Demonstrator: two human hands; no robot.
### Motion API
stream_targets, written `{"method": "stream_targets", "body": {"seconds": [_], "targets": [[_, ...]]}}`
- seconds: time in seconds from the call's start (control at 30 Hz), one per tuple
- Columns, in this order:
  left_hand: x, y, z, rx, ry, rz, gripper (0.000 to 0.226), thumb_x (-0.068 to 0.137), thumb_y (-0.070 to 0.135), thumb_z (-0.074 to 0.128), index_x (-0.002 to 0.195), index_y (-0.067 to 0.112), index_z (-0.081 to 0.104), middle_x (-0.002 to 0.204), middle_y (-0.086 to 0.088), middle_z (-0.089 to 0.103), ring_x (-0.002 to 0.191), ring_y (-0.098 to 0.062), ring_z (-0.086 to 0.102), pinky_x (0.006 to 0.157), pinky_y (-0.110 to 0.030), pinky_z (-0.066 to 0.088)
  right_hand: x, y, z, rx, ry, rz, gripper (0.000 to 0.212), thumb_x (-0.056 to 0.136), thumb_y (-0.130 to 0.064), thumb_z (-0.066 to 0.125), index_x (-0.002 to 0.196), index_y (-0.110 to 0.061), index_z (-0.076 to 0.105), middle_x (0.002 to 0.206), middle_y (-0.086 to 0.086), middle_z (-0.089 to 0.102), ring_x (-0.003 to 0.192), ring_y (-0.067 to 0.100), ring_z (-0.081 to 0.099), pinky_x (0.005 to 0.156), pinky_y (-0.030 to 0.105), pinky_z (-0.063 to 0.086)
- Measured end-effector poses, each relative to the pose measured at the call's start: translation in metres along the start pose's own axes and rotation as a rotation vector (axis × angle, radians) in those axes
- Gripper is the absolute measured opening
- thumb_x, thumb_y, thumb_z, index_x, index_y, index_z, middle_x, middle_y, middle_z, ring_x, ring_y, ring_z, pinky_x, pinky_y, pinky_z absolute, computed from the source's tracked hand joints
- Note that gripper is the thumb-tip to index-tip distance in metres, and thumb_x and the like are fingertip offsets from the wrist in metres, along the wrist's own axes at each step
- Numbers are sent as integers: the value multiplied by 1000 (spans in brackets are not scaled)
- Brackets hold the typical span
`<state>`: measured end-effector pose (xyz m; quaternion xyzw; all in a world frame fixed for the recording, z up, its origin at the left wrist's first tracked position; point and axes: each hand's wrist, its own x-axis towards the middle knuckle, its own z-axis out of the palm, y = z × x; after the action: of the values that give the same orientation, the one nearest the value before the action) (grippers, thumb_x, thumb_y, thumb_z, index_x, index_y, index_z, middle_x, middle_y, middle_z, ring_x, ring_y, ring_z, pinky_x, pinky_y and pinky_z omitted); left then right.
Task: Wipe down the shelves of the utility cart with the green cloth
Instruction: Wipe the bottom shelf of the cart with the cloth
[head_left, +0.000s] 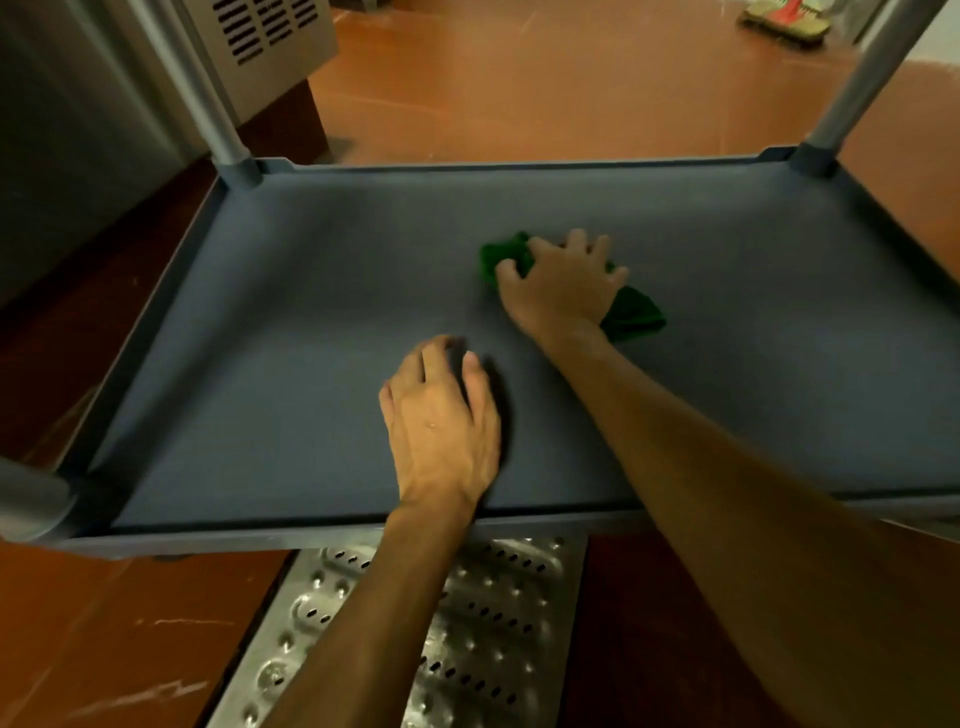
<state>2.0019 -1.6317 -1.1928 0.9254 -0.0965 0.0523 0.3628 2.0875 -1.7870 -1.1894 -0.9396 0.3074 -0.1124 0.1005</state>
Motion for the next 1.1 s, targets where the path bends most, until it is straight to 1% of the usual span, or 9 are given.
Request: {"method": "stream_targets", "body": {"seconds": [0.1,0.2,0.27,0.33,0.43,0.57,0.83,1.0,1.1], "targets": [[-1,-21,-32,62,3,124,35,103,29,41,127,11,59,123,-12,64,113,-32,59,104,-51,41,-16,-38,17,-46,-4,-145,54,86,-63,41,124,-30,61,136,11,48,132,38,34,102,57,26],[-6,-69,-75,282,-19,196,42,96,35,41,128,14,59,124,-11,63,114,-33,58,105,-54,39,-21,-49,22,-24,4,-165,57,84,-67,42,124,-30,61,135,12,48,130,38,35,101,57,27],[-8,-92,-92,414,-109,90,50,97,43,36,138,18,51,143,-10,51,133,-31,46,114,-56,28,-17,-45,22,-17,23,-174,59,83,-71,44,121,-29,61,129,12,50,125,38,39,98,55,31],[-5,-101,-89,450,-184,-3,62,97,57,31,150,25,34,161,-8,28,149,-28,23,121,-54,15,-7,-37,22,-9,34,-221,59,83,-73,47,119,-28,61,125,10,52,120,35,43,96,52,34],[-2,-103,-76,495,-214,60,75,92,72,20,157,36,9,168,-3,4,154,-25,0,122,-55,2,12,-29,22,45,41,-302,54,86,-70,50,116,-26,63,120,7,57,116,32,47,95,49,38],[0,-106,-73,468,-237,64,80,85,76,10,156,39,5,168,-2,1,154,-26,-4,122,-56,2,35,-40,34,46,127,-284,47,92,-60,48,112,-20,63,116,8,60,115,31,49,94,48,40],[2,-103,-67,413,-289,10,91,75,81,6,156,41,-6,167,3,-10,154,-24,-14,123,-57,-3,92,-82,49,62,159,-188,49,98,-56,41,123,-18,61,128,7,59,123,29,49,101,49,38],[5,-97,-67,445,-314,19,84,83,80,16,155,39,-2,167,0,-7,153,-29,-15,121,-60,-4,115,-121,45,56,71,-109,50,101,-51,37,127,-13,56,130,10,58,126,32,45,103,50,37],[6,-90,-67,458,-310,10,84,85,78,19,155,35,1,168,-3,0,154,-31,-9,121,-61,1,107,-171,53,52,-64,-281,46,101,-50,38,123,-14,56,125,11,58,119,31,49,97,49,39]]}}
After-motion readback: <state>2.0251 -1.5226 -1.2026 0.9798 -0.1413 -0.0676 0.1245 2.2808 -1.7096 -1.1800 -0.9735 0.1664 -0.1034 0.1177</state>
